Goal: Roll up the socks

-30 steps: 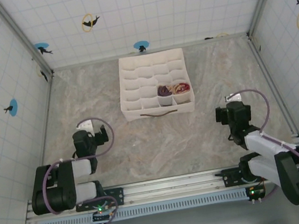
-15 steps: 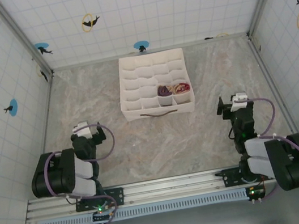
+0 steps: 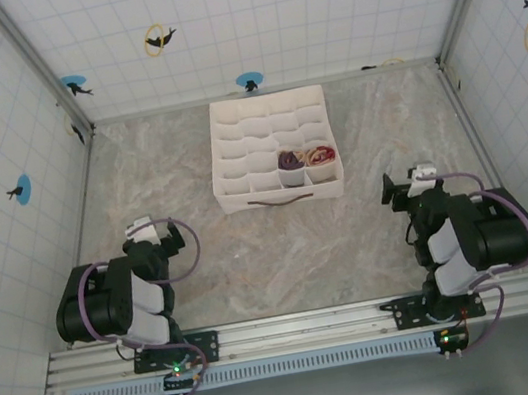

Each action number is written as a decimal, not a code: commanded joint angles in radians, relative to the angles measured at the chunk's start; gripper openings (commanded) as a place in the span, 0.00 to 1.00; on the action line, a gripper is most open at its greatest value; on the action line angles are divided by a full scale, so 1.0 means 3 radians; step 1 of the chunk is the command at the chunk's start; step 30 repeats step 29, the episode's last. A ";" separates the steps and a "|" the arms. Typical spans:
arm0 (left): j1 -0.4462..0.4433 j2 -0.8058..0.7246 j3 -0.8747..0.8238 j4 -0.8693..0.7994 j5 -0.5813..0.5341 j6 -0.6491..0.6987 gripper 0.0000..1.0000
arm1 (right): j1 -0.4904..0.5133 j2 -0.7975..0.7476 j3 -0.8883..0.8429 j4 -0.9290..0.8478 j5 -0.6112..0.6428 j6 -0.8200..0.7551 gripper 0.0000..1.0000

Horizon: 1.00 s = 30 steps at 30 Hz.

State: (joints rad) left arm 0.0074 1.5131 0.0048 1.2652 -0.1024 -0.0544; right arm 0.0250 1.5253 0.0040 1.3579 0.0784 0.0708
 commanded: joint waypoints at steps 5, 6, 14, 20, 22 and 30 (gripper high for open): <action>0.0049 0.0012 -0.0004 0.0035 -0.0007 -0.0082 0.98 | -0.0023 -0.0010 -0.0060 -0.0212 0.0194 0.0117 0.99; 0.0052 0.0013 -0.0005 0.0032 -0.0006 -0.0082 0.98 | -0.0020 -0.0022 -0.0079 -0.0197 0.0185 0.0102 0.99; 0.0052 -0.0001 -0.0016 0.0057 -0.0017 -0.0066 0.97 | 0.0058 -0.0034 -0.0029 -0.0306 0.0311 0.0056 0.99; 0.0052 -0.0006 -0.0016 0.0048 -0.0017 -0.0068 0.98 | 0.0055 -0.0030 -0.0034 -0.0300 0.0311 0.0060 0.99; 0.0052 -0.0001 -0.0016 0.0049 -0.0017 -0.0069 0.98 | 0.0056 -0.0032 -0.0030 -0.0303 0.0311 0.0061 0.99; 0.0052 -0.0005 -0.0011 0.0050 -0.0014 -0.0069 0.98 | 0.0072 -0.0043 -0.0044 -0.0295 0.0468 0.0105 0.99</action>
